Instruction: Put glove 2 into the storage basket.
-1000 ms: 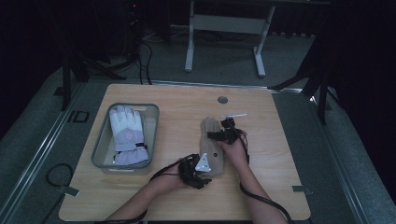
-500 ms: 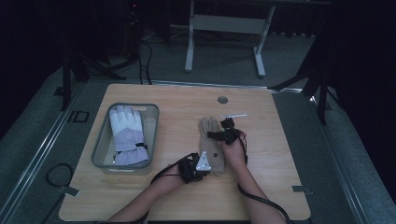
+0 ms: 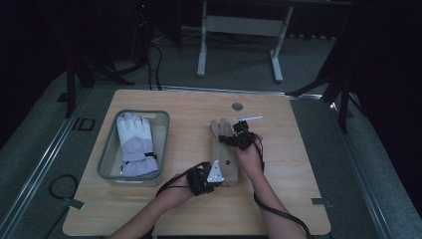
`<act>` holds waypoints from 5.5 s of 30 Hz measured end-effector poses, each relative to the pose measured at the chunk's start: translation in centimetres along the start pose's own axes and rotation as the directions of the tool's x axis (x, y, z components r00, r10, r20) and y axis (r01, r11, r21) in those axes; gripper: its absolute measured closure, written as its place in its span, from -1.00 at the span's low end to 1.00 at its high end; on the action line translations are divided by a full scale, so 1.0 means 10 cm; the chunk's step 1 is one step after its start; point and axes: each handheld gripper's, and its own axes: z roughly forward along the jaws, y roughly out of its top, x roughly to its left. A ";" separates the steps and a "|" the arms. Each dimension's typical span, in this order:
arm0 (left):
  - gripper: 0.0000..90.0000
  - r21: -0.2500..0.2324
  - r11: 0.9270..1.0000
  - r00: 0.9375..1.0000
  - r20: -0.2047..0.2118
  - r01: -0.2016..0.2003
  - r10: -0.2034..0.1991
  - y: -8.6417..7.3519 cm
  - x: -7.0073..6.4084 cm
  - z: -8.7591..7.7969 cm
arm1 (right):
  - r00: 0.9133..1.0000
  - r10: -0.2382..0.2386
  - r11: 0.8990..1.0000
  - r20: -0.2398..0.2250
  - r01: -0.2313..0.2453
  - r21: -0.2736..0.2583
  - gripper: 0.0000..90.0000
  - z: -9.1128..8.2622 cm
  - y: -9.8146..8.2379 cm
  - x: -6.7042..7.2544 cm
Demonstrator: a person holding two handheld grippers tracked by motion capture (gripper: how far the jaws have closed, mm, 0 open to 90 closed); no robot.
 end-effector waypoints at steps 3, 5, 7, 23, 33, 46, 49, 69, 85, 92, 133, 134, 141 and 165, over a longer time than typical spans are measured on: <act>0.85 0.002 1.000 1.000 -0.020 0.008 -0.008 0.03 0.00 -0.09 | 1.000 -0.001 1.000 -0.017 0.001 -0.022 0.49 -0.05 0.08 0.06; 0.85 -0.006 1.000 1.000 -0.031 -0.003 0.003 0.04 0.00 -0.17 | 1.000 -0.012 0.999 -0.027 0.011 -0.036 0.49 -0.08 0.13 0.10; 0.85 -0.016 1.000 0.999 -0.031 -0.012 0.011 0.03 0.01 -0.25 | 0.999 -0.024 0.999 -0.037 0.023 -0.039 0.49 -0.10 0.17 0.17; 0.85 -0.010 1.000 0.996 -0.090 0.017 -0.017 -0.19 0.12 -0.69 | 0.991 -0.112 0.992 -0.070 0.106 -0.074 0.49 -0.05 0.51 0.70; 0.85 0.010 0.999 0.992 -0.122 0.030 -0.029 -0.30 0.19 -0.90 | 0.984 -0.141 0.988 -0.105 0.133 -0.080 0.49 0.03 0.67 0.96; 0.85 0.027 0.998 0.986 -0.159 0.058 -0.053 -0.51 0.33 -1.19 | 0.972 -0.202 0.978 -0.118 0.192 -0.084 0.49 0.19 0.92 1.32; 0.85 0.030 0.997 0.984 -0.167 0.068 -0.062 -0.57 0.37 -1.24 | 0.968 -0.219 0.974 -0.122 0.210 -0.083 0.49 0.24 0.99 1.43; 0.85 0.058 0.986 0.966 -0.219 0.156 -0.140 -1.07 0.52 -1.59 | 0.935 -0.299 0.954 -0.189 0.289 -0.081 0.49 0.72 1.20 2.06; 0.85 0.068 0.969 0.946 -0.244 0.237 -0.214 -1.40 0.61 -1.68 | 0.924 -0.311 0.949 -0.225 0.314 -0.021 0.49 1.22 1.24 2.31; 0.85 0.061 0.961 0.942 -0.222 0.269 -0.250 -1.47 0.65 -1.62 | 0.926 -0.306 0.947 -0.223 0.320 0.032 0.48 1.47 1.15 2.29; -0.68 -0.184 0.904 0.910 -0.080 0.387 -0.406 -0.97 0.54 -1.51 | 0.890 -0.403 0.913 -0.213 0.406 -0.032 -0.61 0.57 0.87 1.71; -0.68 -0.187 0.904 0.912 -0.075 0.384 -0.403 -0.95 0.52 -1.49 | 0.891 -0.404 0.913 -0.206 0.406 -0.031 -0.61 0.54 0.86 1.68; -0.67 -0.186 0.913 0.924 -0.053 0.362 -0.378 -0.80 0.43 -1.35 | 0.895 -0.400 0.915 -0.196 0.401 -0.034 -0.60 0.41 0.73 1.49; -0.67 -0.173 0.938 0.953 0.047 0.301 -0.298 -0.54 0.16 -0.71 | 0.931 -0.346 0.937 -0.112 0.348 -0.005 -0.60 0.13 0.18 0.76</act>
